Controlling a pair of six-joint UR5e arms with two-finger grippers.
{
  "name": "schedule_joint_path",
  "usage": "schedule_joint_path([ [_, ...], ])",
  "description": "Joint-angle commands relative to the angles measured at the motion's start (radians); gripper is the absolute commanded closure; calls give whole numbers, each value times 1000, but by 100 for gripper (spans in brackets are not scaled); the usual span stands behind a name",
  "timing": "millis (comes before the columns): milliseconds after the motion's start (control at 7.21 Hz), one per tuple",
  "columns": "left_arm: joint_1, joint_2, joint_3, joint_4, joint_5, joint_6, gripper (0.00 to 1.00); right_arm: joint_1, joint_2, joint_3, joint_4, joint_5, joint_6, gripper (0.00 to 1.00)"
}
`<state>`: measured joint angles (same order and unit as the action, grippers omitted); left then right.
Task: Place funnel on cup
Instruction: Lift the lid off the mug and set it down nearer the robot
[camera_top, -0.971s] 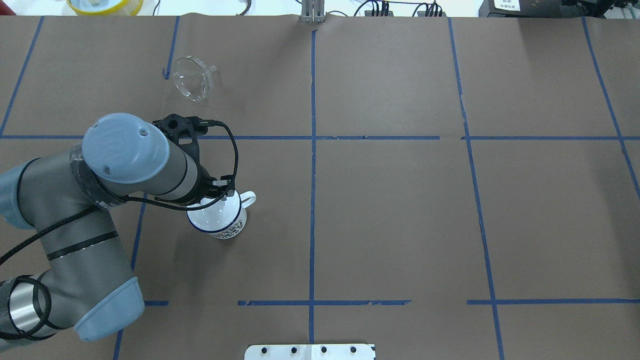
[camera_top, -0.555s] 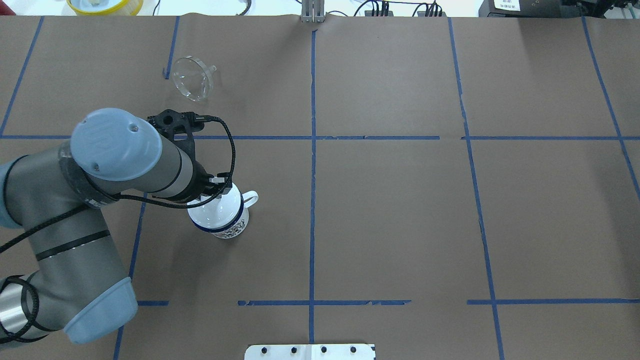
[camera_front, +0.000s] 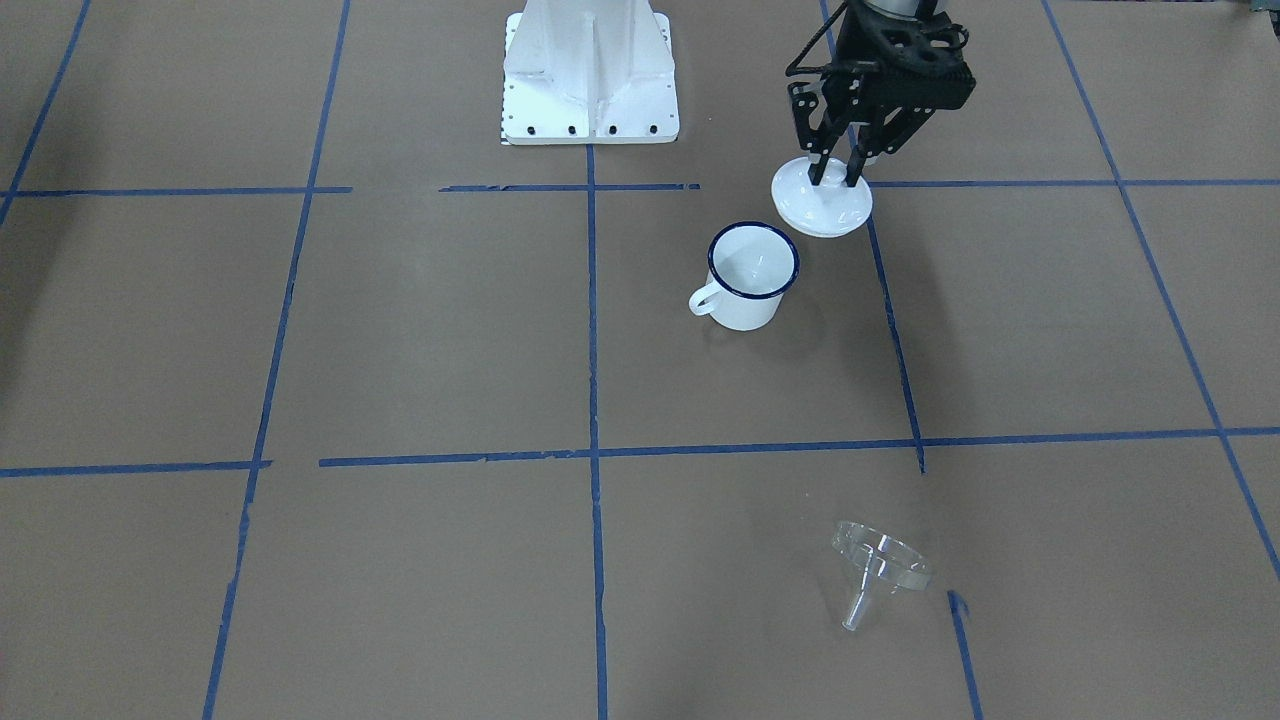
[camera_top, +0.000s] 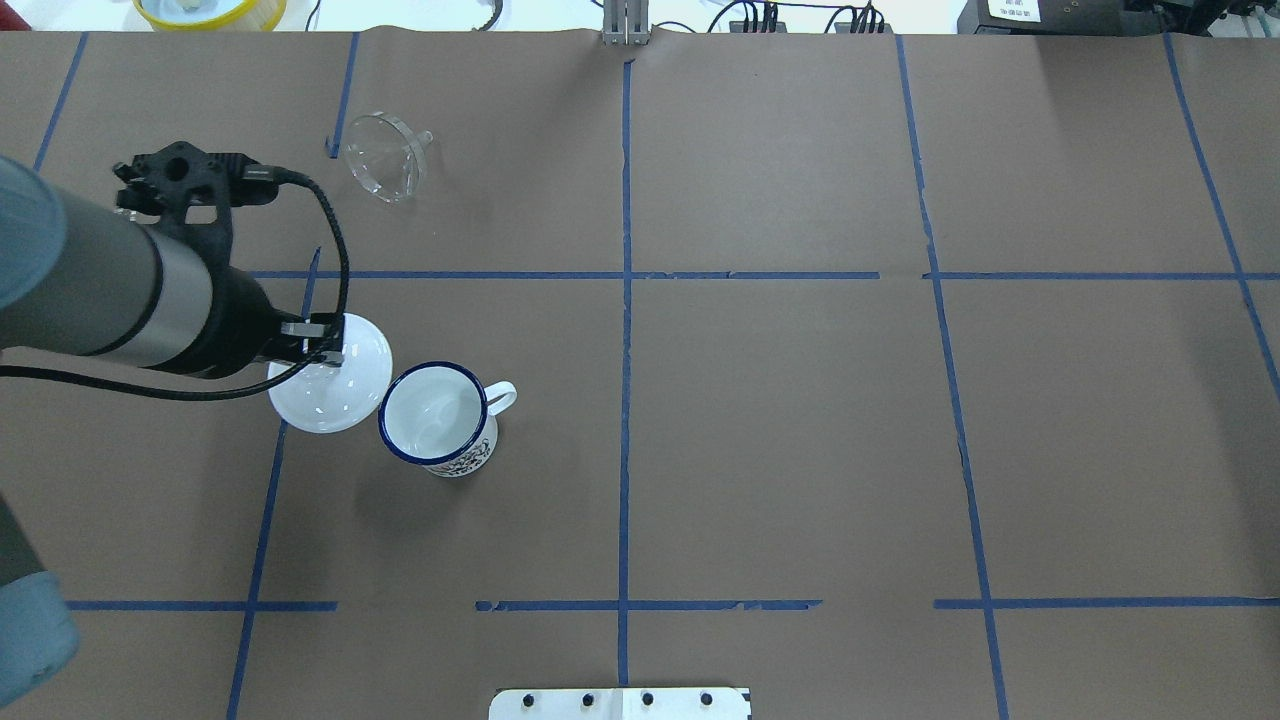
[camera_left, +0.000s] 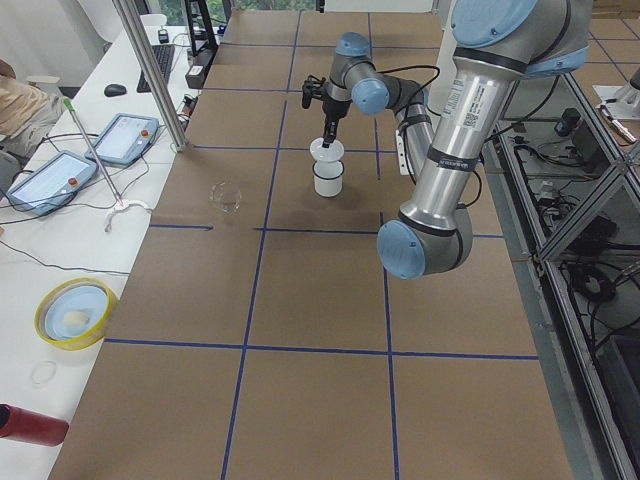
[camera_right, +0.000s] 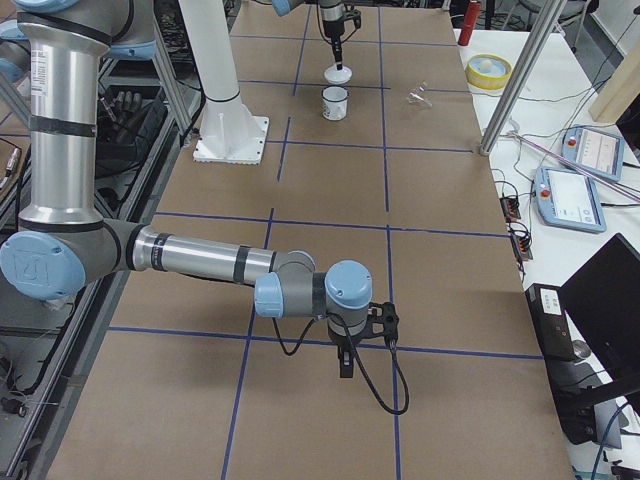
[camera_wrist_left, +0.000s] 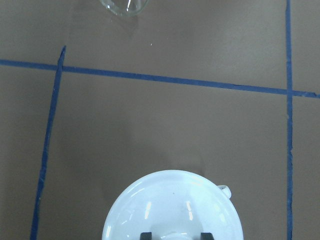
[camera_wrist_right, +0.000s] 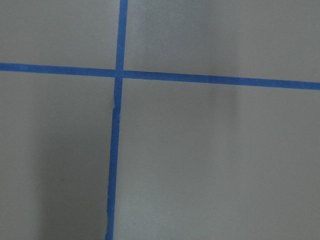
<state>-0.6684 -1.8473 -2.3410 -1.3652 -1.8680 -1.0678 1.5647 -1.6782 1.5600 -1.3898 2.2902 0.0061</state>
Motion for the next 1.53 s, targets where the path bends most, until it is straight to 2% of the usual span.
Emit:
schedule_joint_path([
  [0, -7, 315, -6, -326, -16, 46, 100, 0, 0, 0, 0, 0, 0, 0],
  [139, 18, 368, 103, -556, -16, -45, 100, 0, 0, 0, 0, 0, 0, 0],
  [277, 76, 361, 202, -643, -4, -91, 100, 0, 0, 0, 0, 0, 0, 0],
  [693, 156, 329, 274, -654, 0, -96, 100, 0, 0, 0, 0, 0, 0, 0],
  [971, 187, 327, 287, -647, 42, -96, 100, 0, 0, 0, 0, 0, 0, 0],
  [1248, 187, 324, 296, -643, 44, -96, 100, 0, 0, 0, 0, 0, 0, 0],
  [1387, 191, 324, 298, -643, 44, -96, 89, 0, 0, 0, 0, 0, 0, 0],
])
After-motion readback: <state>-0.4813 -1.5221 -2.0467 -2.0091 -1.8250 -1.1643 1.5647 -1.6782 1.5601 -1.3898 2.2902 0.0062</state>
